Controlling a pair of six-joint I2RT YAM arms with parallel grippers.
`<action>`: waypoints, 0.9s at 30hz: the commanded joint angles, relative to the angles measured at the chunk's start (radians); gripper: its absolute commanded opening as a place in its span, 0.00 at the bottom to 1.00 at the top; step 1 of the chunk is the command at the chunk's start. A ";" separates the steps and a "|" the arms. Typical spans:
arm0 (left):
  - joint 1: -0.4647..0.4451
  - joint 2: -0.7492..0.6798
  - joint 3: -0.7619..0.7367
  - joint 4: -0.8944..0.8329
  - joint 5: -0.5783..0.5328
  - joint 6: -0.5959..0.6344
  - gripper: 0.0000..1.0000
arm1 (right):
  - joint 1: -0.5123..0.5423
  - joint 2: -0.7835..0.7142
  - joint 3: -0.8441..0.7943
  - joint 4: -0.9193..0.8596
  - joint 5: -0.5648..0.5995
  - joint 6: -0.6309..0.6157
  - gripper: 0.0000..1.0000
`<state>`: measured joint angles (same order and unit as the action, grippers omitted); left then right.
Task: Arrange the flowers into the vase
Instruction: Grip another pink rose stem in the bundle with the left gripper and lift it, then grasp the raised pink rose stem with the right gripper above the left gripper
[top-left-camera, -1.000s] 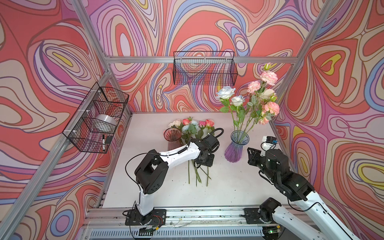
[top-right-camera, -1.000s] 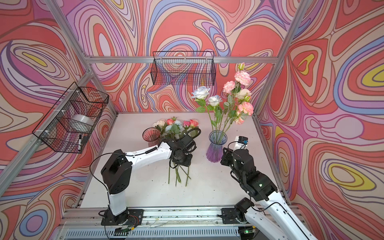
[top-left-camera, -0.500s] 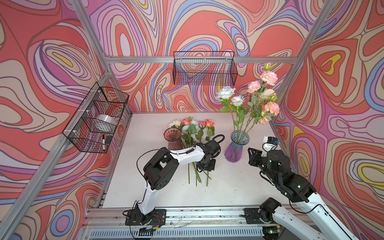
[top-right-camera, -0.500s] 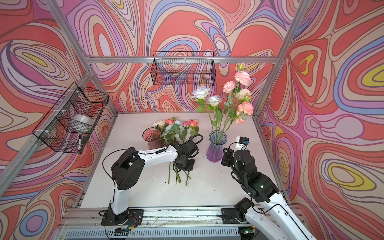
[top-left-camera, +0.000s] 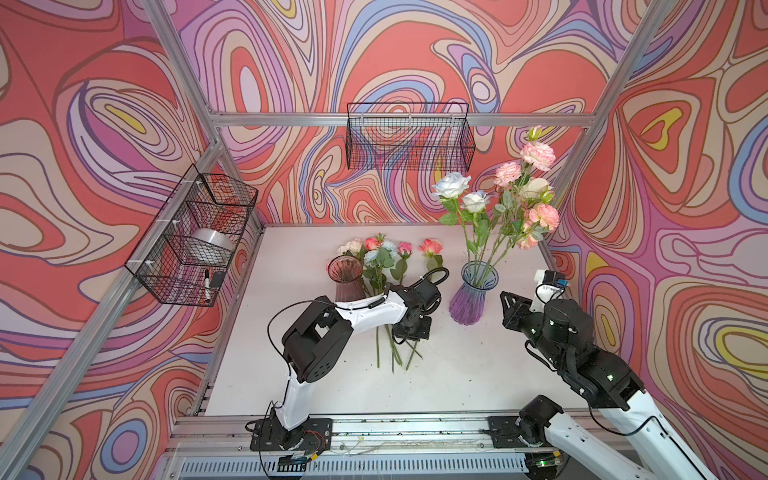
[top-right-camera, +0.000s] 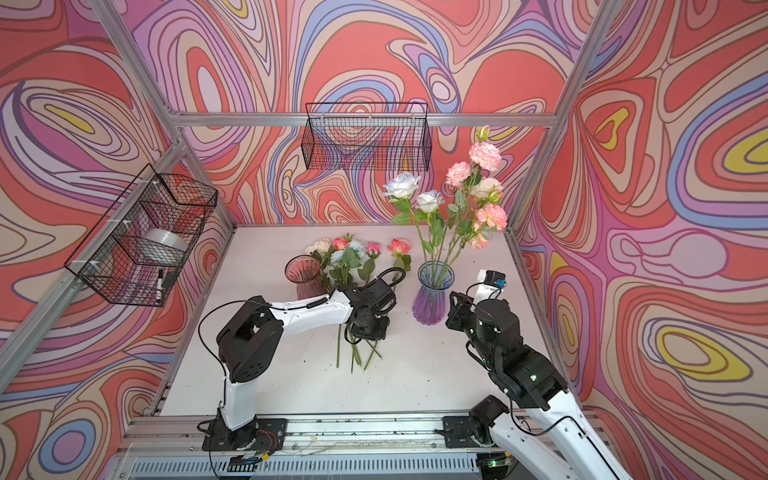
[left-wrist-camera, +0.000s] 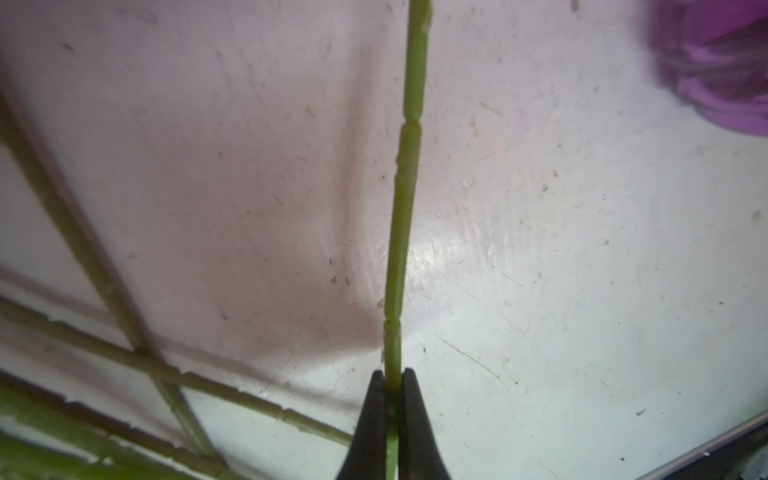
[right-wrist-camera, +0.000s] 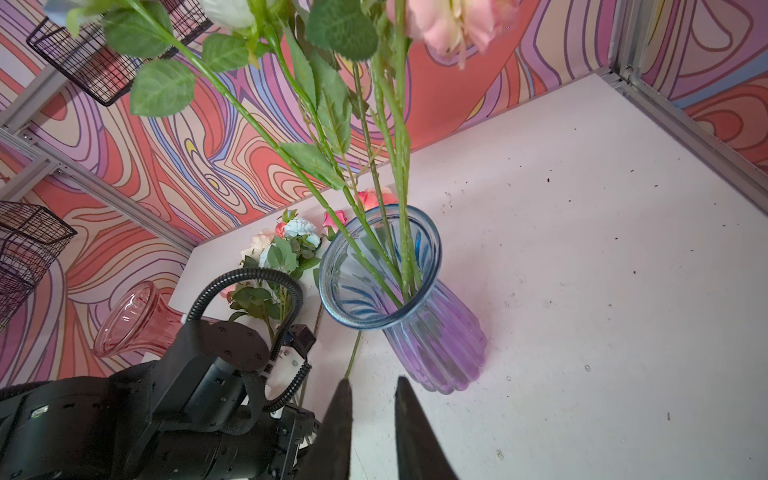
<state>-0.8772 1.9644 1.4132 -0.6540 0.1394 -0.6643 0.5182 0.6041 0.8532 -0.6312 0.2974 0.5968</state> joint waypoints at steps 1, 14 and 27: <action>0.005 -0.114 -0.006 -0.023 -0.058 -0.027 0.00 | -0.001 -0.007 0.028 -0.016 -0.006 0.003 0.19; 0.045 -0.571 -0.292 0.107 -0.206 -0.120 0.00 | -0.001 0.097 0.127 0.064 -0.243 -0.061 0.26; 0.042 -1.131 -0.656 0.610 -0.080 0.178 0.00 | 0.034 0.311 0.326 0.246 -0.566 -0.090 0.42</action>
<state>-0.8314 0.8642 0.7765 -0.1837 0.0044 -0.5625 0.5301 0.8841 1.1358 -0.4538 -0.1833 0.5209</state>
